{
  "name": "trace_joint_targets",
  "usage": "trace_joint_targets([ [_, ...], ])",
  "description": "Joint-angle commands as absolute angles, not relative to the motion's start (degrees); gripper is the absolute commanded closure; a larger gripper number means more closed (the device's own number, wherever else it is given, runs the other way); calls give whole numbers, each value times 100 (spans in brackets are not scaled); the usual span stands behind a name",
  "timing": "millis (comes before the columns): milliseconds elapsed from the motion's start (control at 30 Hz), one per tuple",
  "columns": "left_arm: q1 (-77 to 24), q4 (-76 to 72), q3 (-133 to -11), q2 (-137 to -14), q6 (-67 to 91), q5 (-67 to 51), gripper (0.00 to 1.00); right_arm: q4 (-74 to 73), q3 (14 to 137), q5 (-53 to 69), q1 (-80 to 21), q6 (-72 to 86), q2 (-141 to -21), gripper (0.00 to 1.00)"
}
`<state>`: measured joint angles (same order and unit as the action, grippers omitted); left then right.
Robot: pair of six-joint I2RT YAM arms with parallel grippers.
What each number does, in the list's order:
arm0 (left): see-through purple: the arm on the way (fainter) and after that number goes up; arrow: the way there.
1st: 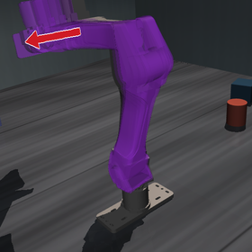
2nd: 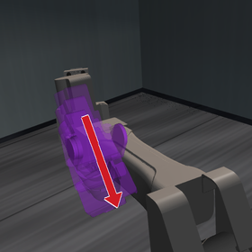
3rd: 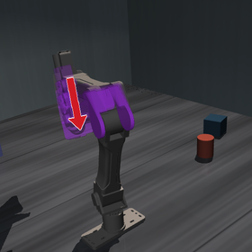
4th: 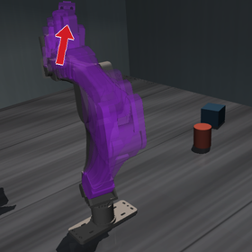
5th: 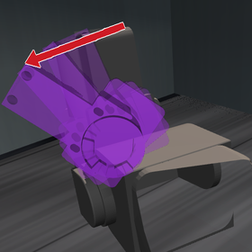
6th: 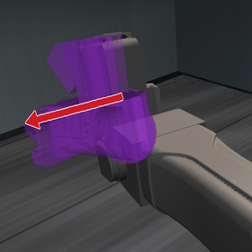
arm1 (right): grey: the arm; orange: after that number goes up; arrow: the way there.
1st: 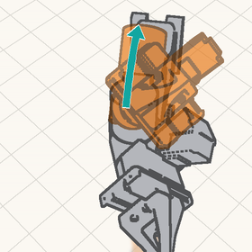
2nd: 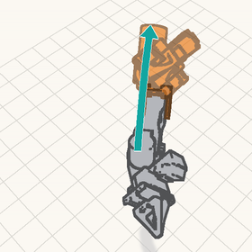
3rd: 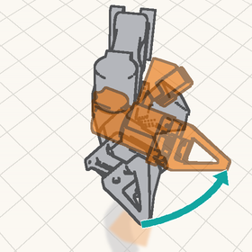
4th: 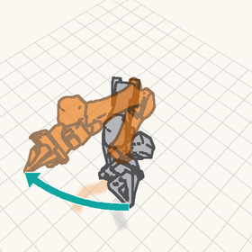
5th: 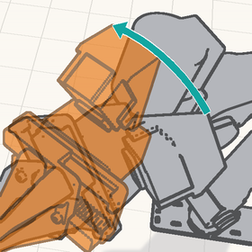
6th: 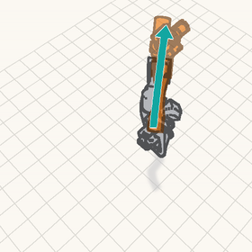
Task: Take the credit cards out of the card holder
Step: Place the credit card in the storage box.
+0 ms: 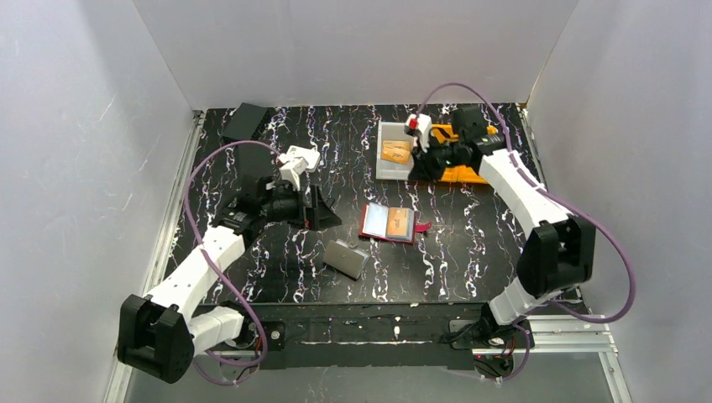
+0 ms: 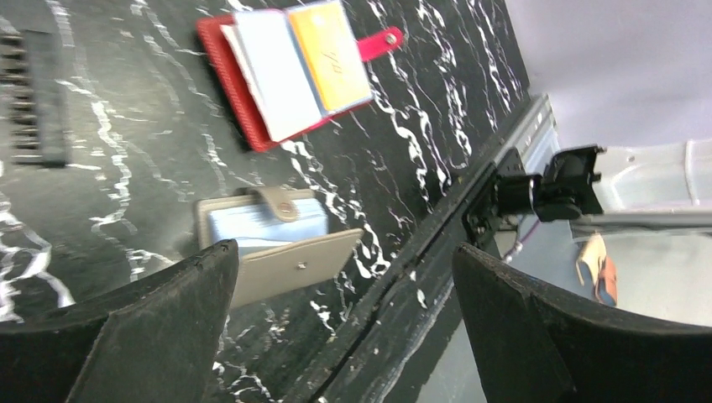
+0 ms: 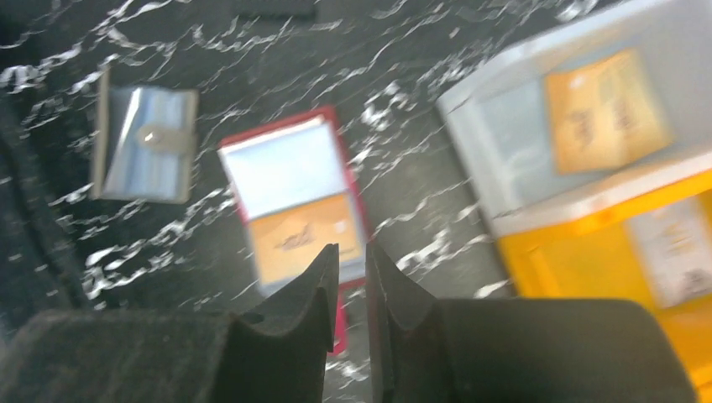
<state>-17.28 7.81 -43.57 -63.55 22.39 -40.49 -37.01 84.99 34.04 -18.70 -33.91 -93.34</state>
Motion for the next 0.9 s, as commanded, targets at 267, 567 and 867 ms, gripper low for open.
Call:
trace_joint_targets([
  [267, -3823, 655, -5428, -7713, 3007, -2165, 11, -453, 5073, 5493, 6, -512, -7534, 56],
  [567, -4403, 980, -6532, -9274, 3509, -1550, 12, 962, 4154, 5576, 416, 759, -7288, 49],
  [867, -4396, 73, -6719, -10093, 3841, -2140, 16, 1133, 4008, 4966, -445, 1586, -8119, 50],
])
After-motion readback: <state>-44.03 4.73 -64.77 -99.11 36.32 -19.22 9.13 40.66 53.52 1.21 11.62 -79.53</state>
